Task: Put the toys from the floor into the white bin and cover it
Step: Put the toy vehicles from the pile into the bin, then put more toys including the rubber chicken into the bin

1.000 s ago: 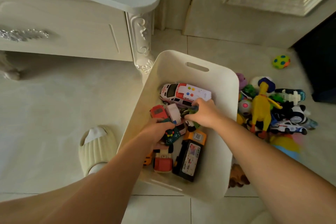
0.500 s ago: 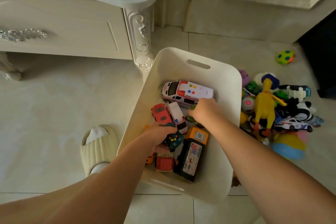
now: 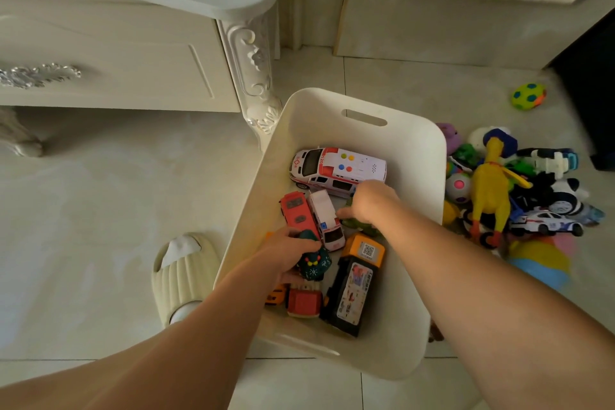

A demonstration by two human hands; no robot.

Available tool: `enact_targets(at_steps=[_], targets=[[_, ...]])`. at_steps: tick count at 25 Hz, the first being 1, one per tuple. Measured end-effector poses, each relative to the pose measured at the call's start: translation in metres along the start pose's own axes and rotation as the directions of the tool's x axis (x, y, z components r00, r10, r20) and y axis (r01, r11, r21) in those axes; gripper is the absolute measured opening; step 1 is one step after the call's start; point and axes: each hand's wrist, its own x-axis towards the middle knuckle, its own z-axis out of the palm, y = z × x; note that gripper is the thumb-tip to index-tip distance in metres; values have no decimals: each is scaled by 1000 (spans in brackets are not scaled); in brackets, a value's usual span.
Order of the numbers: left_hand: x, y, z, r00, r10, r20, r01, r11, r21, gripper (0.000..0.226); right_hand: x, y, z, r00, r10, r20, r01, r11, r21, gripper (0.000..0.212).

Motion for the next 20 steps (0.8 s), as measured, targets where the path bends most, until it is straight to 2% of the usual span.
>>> enact_targets(at_steps=[4,7,10,13,15,17,19,20], targets=[[2,-1,0,1000,-23,13,23,1000,-8,48,3,2,17,998,-20,-58,28,991,133,88],[-1,-2,4,995,-38,98,36,999,16,46,-6,20,12,990,-92,-107,119,951,285,76],[3,-6,10,991,75,111,-97,973,210,48,-30,31,9,951,-175,-256,248,925,289,57],[8,-14,14,973,229,-18,-194,862,469,58,-60,33,-2,859,-250,-446,408,861,304,39],[7,-14,17,959,276,-63,-188,785,590,55,-79,40,-12,829,-310,-466,482,819,312,34],[0,-8,19,960,278,-34,-162,650,742,44,-92,52,-20,827,-331,-455,523,749,406,33],[-10,2,25,928,368,-67,-135,499,856,34,-101,69,-27,825,-272,-496,547,606,577,28],[-17,7,31,884,455,-104,-152,491,857,31,-106,82,-31,821,-217,-528,558,499,663,24]])
